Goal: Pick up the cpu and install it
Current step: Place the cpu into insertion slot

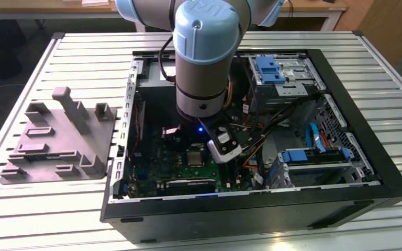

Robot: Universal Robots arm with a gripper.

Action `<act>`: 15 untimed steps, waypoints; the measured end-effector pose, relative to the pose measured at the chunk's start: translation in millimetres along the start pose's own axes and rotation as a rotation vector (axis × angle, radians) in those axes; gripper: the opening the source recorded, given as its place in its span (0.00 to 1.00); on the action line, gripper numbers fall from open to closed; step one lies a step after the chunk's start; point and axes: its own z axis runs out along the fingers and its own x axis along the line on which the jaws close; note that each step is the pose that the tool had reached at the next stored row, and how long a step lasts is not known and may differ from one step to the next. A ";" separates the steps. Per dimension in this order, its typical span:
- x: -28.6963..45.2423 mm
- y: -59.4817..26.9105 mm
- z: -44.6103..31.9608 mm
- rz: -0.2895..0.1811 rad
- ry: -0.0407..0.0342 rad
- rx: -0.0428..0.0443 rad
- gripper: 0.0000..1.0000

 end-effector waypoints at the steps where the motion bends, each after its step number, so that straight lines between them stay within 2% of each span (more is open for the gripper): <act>1: 0.0 0.0 0.0 0.000 0.0000 0.0000 0.57; 15: -3.3 0.1 7.2 0.000 0.0001 0.0002 0.57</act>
